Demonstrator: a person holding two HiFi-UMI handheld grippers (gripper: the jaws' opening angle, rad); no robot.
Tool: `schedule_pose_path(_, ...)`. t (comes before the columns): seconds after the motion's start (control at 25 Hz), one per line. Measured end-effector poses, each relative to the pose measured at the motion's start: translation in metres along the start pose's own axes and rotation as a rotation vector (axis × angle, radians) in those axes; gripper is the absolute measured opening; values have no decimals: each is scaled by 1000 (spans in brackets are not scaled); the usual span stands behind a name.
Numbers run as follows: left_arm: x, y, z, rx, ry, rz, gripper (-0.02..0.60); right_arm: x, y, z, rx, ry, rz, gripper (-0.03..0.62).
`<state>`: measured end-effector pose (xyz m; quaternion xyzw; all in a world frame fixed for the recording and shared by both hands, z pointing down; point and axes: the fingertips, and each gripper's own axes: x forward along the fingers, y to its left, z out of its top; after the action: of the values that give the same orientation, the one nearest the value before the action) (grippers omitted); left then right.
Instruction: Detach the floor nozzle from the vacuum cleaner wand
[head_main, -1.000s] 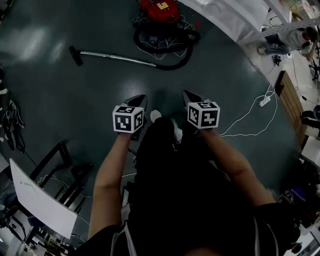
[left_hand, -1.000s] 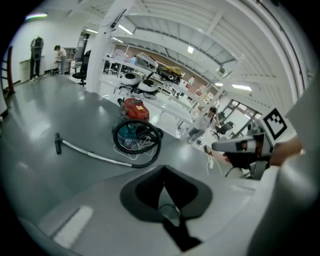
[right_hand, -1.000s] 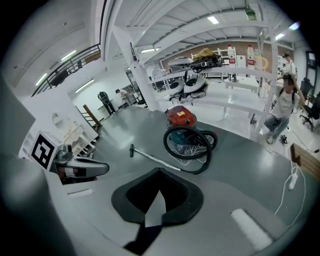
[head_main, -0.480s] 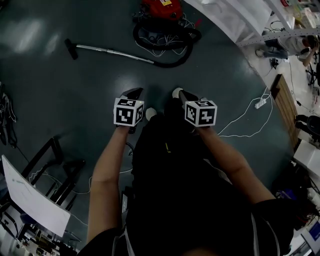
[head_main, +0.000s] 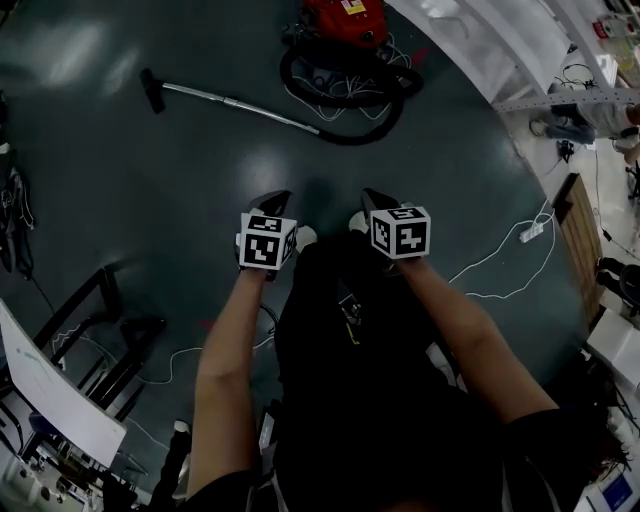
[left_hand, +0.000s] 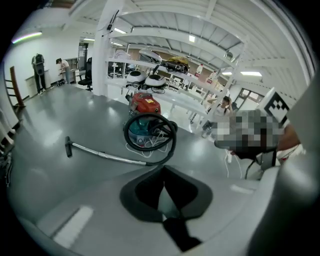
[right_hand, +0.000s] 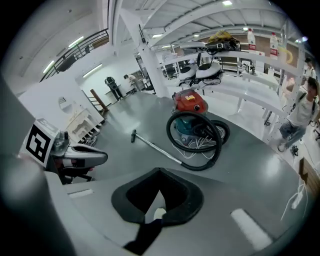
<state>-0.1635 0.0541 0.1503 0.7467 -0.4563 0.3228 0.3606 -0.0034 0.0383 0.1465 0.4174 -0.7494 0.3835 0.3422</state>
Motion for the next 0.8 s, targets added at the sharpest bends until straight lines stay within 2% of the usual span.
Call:
schedule_pose_path(0.16, 48, 0, -19, 23, 32, 4, 9, 36, -28, -17, -9, 24, 6, -3)
schedule_pose_path(0.44, 137, -3, -32, 61, 53, -22, 9, 104, -77, -20, -39, 10, 10, -3)
schedule_pose_path(0.8, 242, 32, -55, 134, 44, 0, 9, 209, -116, -40, -75, -2, 47, -3)
